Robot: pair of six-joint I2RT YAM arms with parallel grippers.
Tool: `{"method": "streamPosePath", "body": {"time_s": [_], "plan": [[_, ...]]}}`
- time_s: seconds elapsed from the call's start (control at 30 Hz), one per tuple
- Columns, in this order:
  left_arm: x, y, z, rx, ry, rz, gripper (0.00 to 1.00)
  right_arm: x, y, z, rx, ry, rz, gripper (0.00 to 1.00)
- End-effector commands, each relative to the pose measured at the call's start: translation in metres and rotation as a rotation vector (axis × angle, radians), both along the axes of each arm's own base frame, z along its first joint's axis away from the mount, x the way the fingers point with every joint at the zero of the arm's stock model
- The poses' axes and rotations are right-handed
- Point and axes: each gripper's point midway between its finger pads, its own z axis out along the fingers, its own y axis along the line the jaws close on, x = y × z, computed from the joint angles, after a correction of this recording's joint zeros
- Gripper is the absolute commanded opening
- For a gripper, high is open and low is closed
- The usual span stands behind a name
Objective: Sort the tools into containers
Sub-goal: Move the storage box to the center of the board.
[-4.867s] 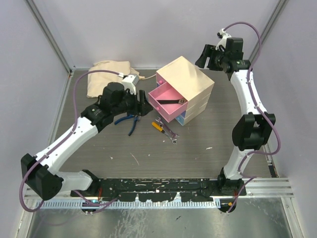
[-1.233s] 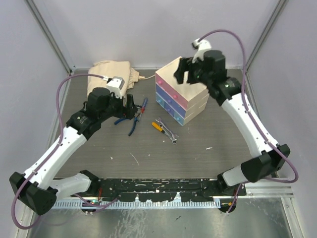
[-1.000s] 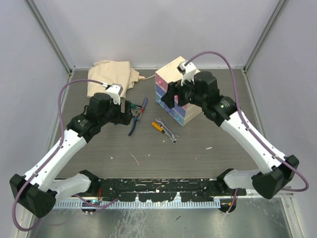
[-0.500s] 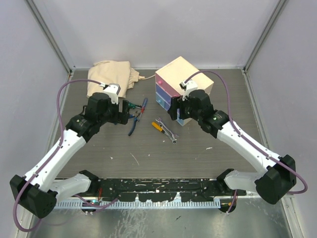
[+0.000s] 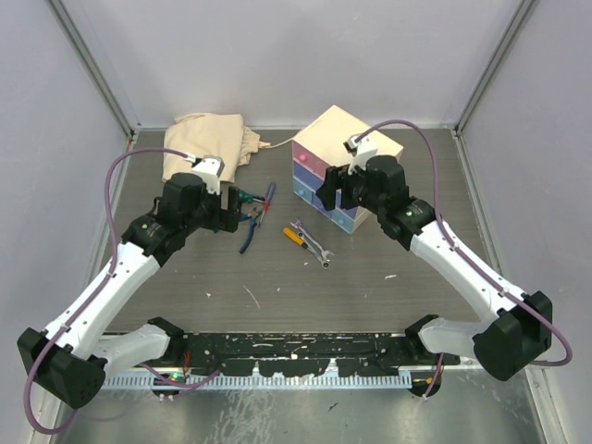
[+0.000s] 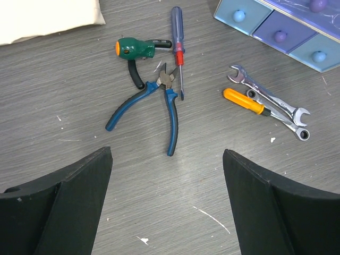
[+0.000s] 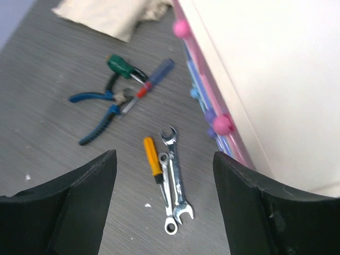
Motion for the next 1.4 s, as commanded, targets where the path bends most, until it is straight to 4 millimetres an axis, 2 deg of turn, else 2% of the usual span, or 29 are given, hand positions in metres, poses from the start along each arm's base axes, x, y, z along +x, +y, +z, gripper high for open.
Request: {"method": "streamPosePath", "body": {"time_s": [0.0,0.07,0.13,0.23,0.33,0.57,0.73,0.9,1.0,1.1,1.37], "plan": [[0.002,-0.004,0.015,-0.071,-0.041,0.007,0.86,-0.013,0.021,0.094,0.097,-0.201,0.173,0.78],[0.004,-0.009,0.018,-0.110,-0.047,0.016,0.86,-0.004,0.008,0.114,0.107,-0.227,0.119,0.79],[0.008,-0.015,0.019,-0.163,-0.046,0.032,0.86,0.013,-0.013,0.126,0.118,-0.233,0.044,0.79],[0.013,-0.026,0.021,-0.241,-0.039,0.041,0.86,0.042,-0.049,0.136,0.145,-0.218,-0.071,0.79],[0.016,-0.041,0.023,-0.320,-0.029,0.012,0.84,0.077,-0.082,0.129,0.174,-0.168,-0.152,0.78],[0.026,-0.058,0.015,-0.426,0.007,0.026,0.83,0.135,-0.125,0.111,0.221,-0.097,-0.200,0.77],[0.029,-0.060,0.007,-0.441,0.050,0.060,0.80,0.166,-0.131,0.099,0.291,-0.048,-0.141,0.77],[0.033,-0.060,0.000,-0.445,0.077,0.091,0.80,0.180,-0.117,0.082,0.353,0.049,-0.011,0.74],[0.036,-0.061,-0.003,-0.447,0.090,0.097,0.80,0.179,-0.110,0.067,0.376,0.109,0.023,0.72],[0.038,-0.068,-0.001,-0.453,0.083,0.065,0.82,0.175,-0.110,0.060,0.375,0.127,0.018,0.71],[0.048,-0.089,0.009,-0.498,0.053,-0.032,0.80,0.159,-0.106,0.041,0.362,0.198,0.014,0.66]]}}
